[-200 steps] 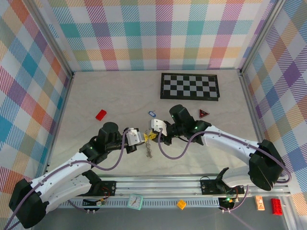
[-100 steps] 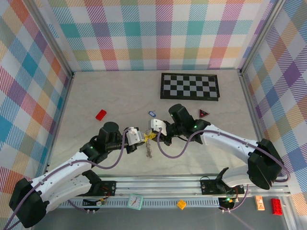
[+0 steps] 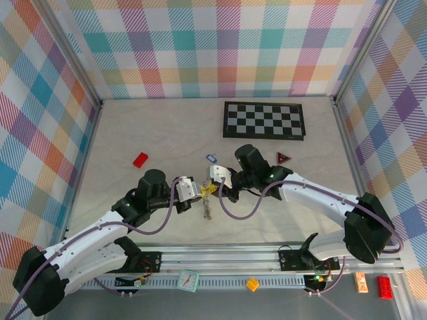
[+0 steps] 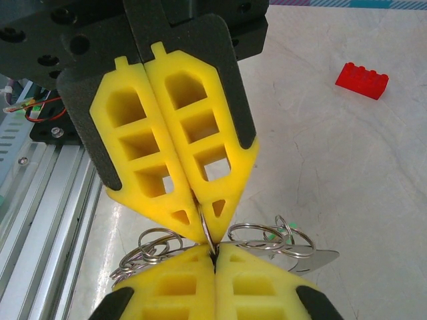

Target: Put the keys on the keyring

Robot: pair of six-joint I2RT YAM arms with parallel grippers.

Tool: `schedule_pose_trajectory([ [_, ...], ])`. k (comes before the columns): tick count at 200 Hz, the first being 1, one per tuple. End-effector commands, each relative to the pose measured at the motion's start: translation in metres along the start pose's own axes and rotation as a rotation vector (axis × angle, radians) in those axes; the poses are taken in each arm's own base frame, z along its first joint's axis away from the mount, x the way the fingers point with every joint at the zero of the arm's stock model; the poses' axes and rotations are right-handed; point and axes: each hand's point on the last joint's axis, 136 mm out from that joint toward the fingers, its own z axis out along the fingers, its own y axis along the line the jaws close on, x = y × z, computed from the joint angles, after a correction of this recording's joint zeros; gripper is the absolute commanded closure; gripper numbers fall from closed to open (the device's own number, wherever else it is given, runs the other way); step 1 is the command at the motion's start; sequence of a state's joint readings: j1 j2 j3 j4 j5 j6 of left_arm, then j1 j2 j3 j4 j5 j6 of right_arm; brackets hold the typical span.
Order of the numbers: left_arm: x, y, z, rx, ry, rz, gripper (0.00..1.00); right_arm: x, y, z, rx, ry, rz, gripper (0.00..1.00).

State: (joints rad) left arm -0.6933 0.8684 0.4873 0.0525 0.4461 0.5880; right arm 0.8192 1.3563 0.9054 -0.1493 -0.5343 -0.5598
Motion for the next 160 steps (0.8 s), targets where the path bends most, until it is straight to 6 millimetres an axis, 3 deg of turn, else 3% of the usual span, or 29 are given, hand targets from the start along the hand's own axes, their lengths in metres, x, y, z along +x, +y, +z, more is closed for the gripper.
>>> schedule_pose_trajectory([
  [1,-0.026,0.005,-0.003,-0.017,-0.077,0.042,1.0,-0.023,0.005,-0.006,-0.022,-0.08,-0.022,0.87],
  [23,-0.028,0.008,-0.008,-0.045,-0.078,0.019,1.0,-0.024,-0.015,-0.028,0.078,-0.14,0.047,0.74],
  [50,-0.033,0.013,-0.016,-0.074,-0.059,-0.048,1.0,-0.009,-0.046,-0.057,0.268,-0.172,0.169,0.65],
  [72,-0.032,0.026,-0.024,-0.152,-0.028,-0.115,1.0,0.009,-0.074,-0.066,0.441,-0.161,0.345,0.57],
  [90,-0.033,0.036,-0.032,-0.212,-0.009,-0.153,1.0,0.026,-0.09,-0.06,0.49,-0.13,0.574,0.52],
  [116,-0.033,0.049,-0.048,-0.307,0.033,-0.196,1.0,0.059,-0.119,-0.051,0.615,-0.026,0.92,0.6],
  [160,-0.032,0.076,-0.08,-0.504,0.078,-0.264,1.0,0.084,-0.136,-0.006,0.534,0.217,1.136,0.65],
])
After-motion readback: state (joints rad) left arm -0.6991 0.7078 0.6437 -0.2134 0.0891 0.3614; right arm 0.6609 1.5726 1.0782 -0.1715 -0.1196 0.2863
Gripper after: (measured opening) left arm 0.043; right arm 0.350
